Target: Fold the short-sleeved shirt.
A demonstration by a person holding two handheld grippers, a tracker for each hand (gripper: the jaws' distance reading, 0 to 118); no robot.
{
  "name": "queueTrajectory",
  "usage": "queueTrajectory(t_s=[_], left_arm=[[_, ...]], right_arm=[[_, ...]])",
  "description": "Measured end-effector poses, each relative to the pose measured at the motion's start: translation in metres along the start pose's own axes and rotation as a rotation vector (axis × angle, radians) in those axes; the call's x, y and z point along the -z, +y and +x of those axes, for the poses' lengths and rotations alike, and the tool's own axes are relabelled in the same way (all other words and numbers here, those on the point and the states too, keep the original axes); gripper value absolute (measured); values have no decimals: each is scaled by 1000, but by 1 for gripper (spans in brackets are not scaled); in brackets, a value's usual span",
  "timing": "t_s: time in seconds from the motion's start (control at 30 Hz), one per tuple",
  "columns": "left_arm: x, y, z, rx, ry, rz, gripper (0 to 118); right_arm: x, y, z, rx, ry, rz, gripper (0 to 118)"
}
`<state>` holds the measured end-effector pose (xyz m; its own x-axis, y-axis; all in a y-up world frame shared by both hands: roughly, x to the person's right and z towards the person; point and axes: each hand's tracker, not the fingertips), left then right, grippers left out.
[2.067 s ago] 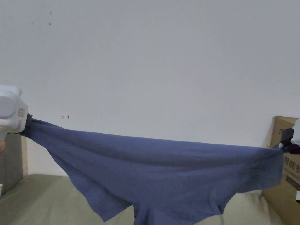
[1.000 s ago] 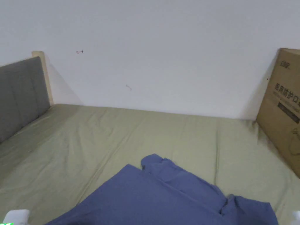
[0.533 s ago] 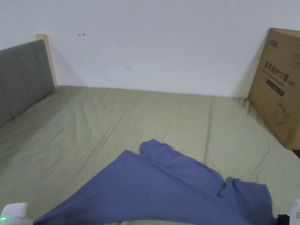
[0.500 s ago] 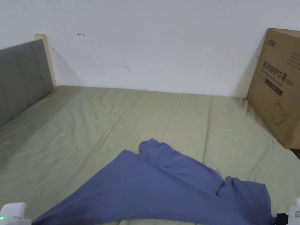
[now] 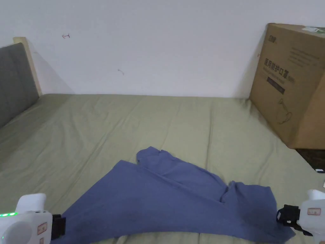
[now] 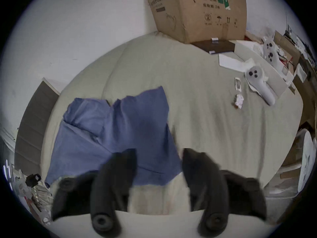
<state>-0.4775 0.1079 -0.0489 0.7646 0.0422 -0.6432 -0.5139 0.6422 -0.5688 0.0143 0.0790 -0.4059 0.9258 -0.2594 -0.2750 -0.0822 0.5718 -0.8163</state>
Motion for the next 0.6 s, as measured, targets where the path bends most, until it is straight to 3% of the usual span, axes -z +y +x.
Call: queueTrajectory(t_s=[0.03, 0.07, 0.23, 0.37, 0.4, 0.43, 0.47, 0.6], left_arm=[[1, 2, 10, 17, -49, -5, 7], [2, 2, 17, 20, -82, -5, 0], [10, 1, 57, 76, -61, -18, 0], [17, 3, 77, 104, -72, -17, 0], [19, 5, 81, 104, -83, -18, 0], [21, 5, 86, 100, -83, -20, 0], [23, 7, 90, 103, -87, -24, 0], [35, 15, 107, 127, -119, -57, 0]], right_arm=[[-7, -5, -3, 8, 6, 26, 9], [-12, -10, -5, 10, 20, 42, 1], [-3, -18, 9, -38, 9, 34, 0], [0, -11, 25, -3, 26, 21, 1], [2, -8, 28, -3, 25, 16, 11], [5, -6, 31, -3, 21, 12, 35], [8, -3, 32, -5, 15, 10, 74], [32, 8, 38, 6, 3, -32, 79]])
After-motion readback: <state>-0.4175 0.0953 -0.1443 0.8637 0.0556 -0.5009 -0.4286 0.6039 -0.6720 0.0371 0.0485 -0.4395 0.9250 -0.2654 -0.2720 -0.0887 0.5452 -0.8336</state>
